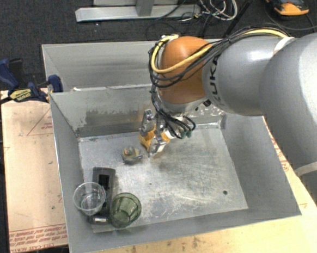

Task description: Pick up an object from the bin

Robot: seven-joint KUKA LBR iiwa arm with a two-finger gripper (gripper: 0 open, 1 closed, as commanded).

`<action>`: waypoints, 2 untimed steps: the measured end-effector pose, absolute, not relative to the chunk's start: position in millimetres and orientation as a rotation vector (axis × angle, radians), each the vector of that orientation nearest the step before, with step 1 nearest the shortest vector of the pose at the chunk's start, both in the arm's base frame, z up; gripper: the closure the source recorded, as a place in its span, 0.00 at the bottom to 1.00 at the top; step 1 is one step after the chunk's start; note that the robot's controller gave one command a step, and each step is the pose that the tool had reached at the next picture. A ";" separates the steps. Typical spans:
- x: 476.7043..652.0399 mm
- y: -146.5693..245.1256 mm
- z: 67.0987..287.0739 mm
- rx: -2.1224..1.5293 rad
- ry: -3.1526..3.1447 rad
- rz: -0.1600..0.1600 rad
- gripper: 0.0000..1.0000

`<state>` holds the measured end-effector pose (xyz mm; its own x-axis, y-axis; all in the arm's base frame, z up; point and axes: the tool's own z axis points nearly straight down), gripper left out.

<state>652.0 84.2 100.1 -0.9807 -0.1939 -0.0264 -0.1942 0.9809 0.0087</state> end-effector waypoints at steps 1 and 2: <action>645.2 86.9 100.6 -0.303 3.099 0.011 1.00; 645.2 86.8 100.6 -0.302 3.099 0.011 1.00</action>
Offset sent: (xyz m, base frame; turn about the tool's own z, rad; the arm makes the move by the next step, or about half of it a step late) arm 0.0000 0.0000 0.0000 0.0000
